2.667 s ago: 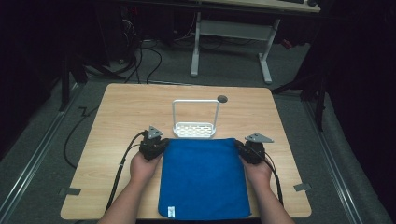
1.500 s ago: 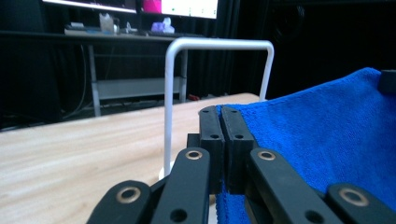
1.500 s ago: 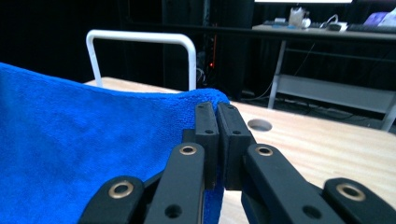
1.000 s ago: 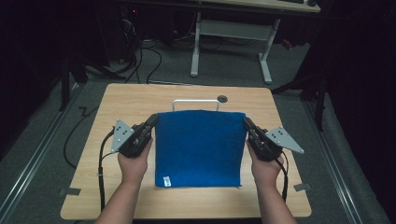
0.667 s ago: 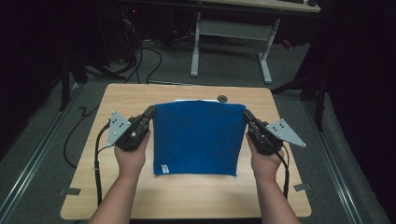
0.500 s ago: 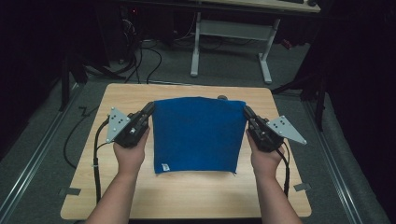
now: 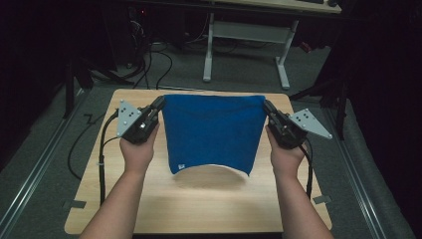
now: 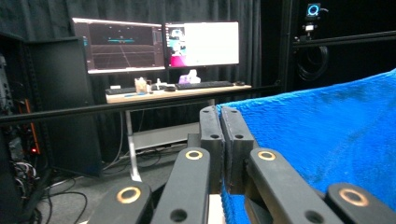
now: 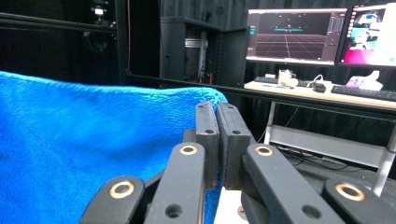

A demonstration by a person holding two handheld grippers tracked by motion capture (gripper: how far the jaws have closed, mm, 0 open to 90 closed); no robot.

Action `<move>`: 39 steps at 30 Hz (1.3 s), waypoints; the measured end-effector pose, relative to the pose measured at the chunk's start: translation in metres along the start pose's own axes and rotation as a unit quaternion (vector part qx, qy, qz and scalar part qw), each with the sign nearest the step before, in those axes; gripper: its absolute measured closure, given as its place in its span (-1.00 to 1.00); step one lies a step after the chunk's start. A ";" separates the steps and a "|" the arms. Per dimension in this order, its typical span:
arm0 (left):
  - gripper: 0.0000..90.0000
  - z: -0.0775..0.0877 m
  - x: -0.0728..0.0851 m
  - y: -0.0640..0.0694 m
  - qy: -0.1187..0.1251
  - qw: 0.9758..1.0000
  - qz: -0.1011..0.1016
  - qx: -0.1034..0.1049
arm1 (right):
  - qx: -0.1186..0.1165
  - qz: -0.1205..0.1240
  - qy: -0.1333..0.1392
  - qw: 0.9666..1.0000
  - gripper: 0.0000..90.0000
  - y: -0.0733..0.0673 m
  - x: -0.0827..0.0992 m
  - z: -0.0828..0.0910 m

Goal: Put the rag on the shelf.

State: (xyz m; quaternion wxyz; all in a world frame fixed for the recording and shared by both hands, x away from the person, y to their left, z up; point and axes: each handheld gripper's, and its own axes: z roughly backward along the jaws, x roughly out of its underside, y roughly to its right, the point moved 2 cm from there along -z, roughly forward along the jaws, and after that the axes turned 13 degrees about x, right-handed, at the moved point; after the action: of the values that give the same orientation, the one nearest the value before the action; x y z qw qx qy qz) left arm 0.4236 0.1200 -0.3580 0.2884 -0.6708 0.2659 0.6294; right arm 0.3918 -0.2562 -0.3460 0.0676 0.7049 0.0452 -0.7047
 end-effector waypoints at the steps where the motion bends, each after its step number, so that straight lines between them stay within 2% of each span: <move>1: 0.98 -0.002 0.000 -0.001 -0.002 1.000 -0.002 -0.001 | 0.001 -0.001 0.000 1.000 0.96 0.001 -0.001 -0.002; 9: 0.97 -0.019 -0.003 -0.015 -0.023 1.000 -0.010 -0.013 | 0.007 -0.008 -0.004 1.000 0.96 0.004 -0.003 -0.019; 21: 0.98 -0.045 -0.006 -0.041 -0.059 0.997 -0.032 -0.035 | 0.013 0.007 -0.026 1.000 0.97 0.004 -0.007 -0.059; 24: 0.98 -0.051 -0.001 -0.050 -0.066 0.997 -0.021 -0.040 | 0.015 0.018 -0.035 0.999 0.96 0.003 -0.008 -0.069; 25: 0.98 -0.054 0.001 -0.052 -0.073 0.996 -0.023 -0.043 | 0.016 0.023 -0.041 0.999 0.96 0.002 -0.008 -0.076; 27: 0.97 -0.058 0.003 -0.056 -0.079 0.996 -0.022 -0.046 | 0.018 0.027 -0.042 0.999 0.96 0.002 -0.009 -0.078; 32: 0.97 -0.068 0.005 -0.064 -0.072 0.996 -0.017 -0.052 | 0.029 0.032 -0.051 0.998 0.96 0.002 -0.006 -0.092; 34: 0.97 -0.072 0.007 -0.067 -0.083 0.995 -0.008 -0.054 | 0.033 0.037 -0.057 0.997 0.96 0.003 -0.002 -0.098; 37: 0.97 -0.080 0.016 -0.070 -0.099 0.993 -0.008 -0.059 | 0.036 0.032 -0.075 0.996 0.96 0.005 0.010 -0.109; 39: 0.97 -0.081 0.019 -0.071 -0.101 0.993 -0.007 -0.060 | 0.037 0.034 -0.078 0.996 0.96 0.005 0.012 -0.111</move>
State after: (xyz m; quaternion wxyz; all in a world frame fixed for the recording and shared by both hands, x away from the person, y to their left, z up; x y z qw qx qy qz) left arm 0.5318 0.1103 -0.3700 0.2775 -0.6215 0.1924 0.7069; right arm 0.5023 -0.2435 -0.3586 0.0685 0.6512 -0.0107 -0.7557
